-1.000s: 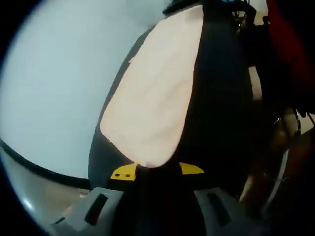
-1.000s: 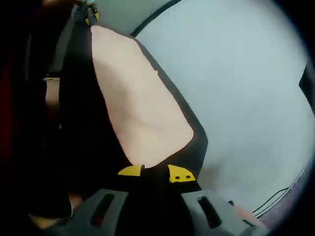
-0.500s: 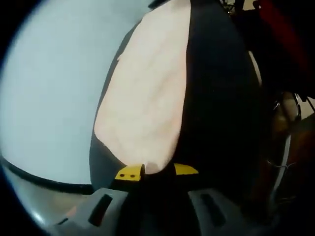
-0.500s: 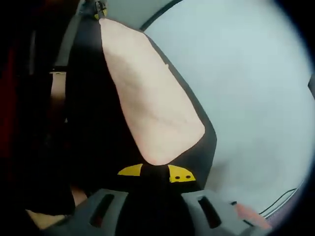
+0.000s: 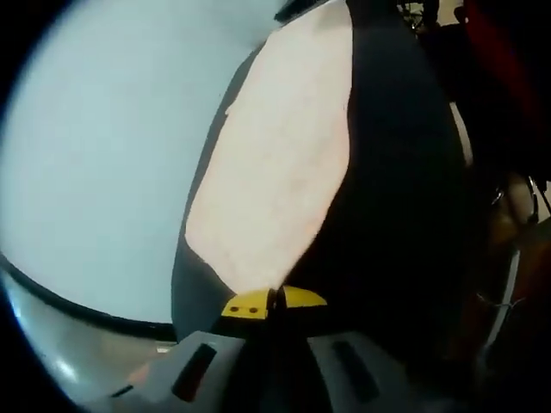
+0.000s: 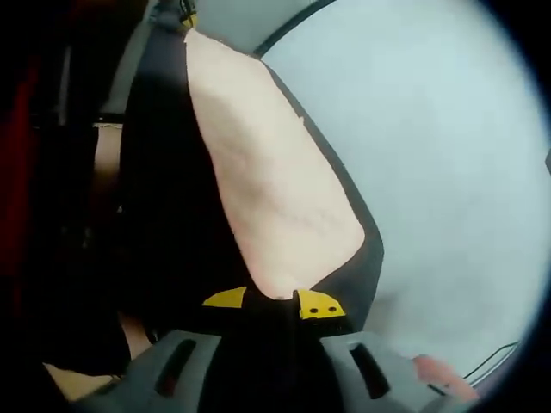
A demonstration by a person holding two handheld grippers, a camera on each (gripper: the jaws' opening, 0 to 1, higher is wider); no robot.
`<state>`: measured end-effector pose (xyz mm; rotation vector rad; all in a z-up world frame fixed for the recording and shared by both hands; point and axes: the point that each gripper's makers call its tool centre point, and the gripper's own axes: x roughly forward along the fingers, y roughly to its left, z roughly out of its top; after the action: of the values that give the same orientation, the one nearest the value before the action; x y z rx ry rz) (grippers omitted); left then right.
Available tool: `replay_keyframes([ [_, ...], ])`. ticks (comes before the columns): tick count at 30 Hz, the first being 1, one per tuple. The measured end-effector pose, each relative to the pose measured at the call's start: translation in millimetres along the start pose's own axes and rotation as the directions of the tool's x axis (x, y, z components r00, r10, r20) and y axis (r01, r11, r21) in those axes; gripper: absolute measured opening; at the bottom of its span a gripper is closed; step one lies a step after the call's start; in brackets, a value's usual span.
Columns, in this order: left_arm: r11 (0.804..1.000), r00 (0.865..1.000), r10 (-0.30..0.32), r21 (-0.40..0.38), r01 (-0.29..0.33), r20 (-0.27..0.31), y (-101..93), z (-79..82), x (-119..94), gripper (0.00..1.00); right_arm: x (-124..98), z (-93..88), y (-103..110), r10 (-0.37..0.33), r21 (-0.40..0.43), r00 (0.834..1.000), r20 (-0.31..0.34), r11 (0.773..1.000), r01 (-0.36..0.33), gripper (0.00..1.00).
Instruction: Fold the towel on the table until its edges align and the towel forms a compact rectangular stack.
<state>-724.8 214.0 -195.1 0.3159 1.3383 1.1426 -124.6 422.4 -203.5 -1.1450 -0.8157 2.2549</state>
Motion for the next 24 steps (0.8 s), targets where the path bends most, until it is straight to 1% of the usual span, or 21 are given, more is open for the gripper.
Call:
replay_keyframes([
  [2,1.000,1.000,0.013,0.003,-0.013,0.002,0.8,6.0,-1,0.06,1,-0.2,2,0.006,-0.004,1.000,-0.005,1.000,-0.006,0.19],
  [4,0.999,0.999,0.030,0.033,-0.030,-0.012,3.6,3.0,-2,0.06,2,-0.3,5,0.018,-0.008,1.000,-0.005,1.000,-0.018,0.20],
  [5,0.999,1.000,0.028,0.031,-0.028,-0.011,3.2,3.0,-2,0.06,2,0.0,6,0.021,-0.009,1.000,-0.005,1.000,-0.021,0.20],
  [7,0.999,1.000,0.019,0.035,-0.019,-0.013,-1.0,5.4,-1,0.06,2,-0.5,7,0.024,-0.012,1.000,-0.006,1.000,-0.024,0.20],
  [11,0.998,0.999,0.003,0.067,0.001,-0.052,-9.1,-1.9,2,0.07,2,-1.4,10,0.029,-0.016,1.000,-0.003,0.999,-0.029,0.20],
  [13,0.998,0.999,-0.010,0.061,0.013,-0.052,-14.1,0.6,1,0.07,1,-3.0,11,0.029,-0.016,1.000,0.002,0.999,-0.029,0.19],
  [15,0.998,0.999,-0.038,0.038,0.040,-0.037,-21.8,-0.1,2,0.08,2,-3.0,11,0.029,-0.019,1.000,0.007,0.999,-0.029,0.19],
  [17,0.998,0.998,-0.040,0.041,0.041,-0.038,-25.0,-2.1,5,0.12,3,-2.9,10,0.023,-0.026,1.000,0.009,0.999,-0.023,0.19],
  [20,0.997,0.998,-0.044,0.058,0.047,-0.055,-28.3,-6.4,9,0.22,11,-3.9,6,0.009,-0.049,1.000,-0.007,0.999,-0.010,0.19],
  [22,0.997,0.998,-0.034,0.063,0.038,-0.054,-26.2,-5.9,8,0.23,14,-2.5,5,0.005,-0.068,1.000,-0.016,0.998,-0.006,0.18],
  [24,0.997,0.998,-0.022,0.066,0.026,-0.055,-24.7,-5.5,8,0.24,18,-3.1,5,0.002,-0.104,1.000,-0.029,0.995,-0.005,0.16],
])
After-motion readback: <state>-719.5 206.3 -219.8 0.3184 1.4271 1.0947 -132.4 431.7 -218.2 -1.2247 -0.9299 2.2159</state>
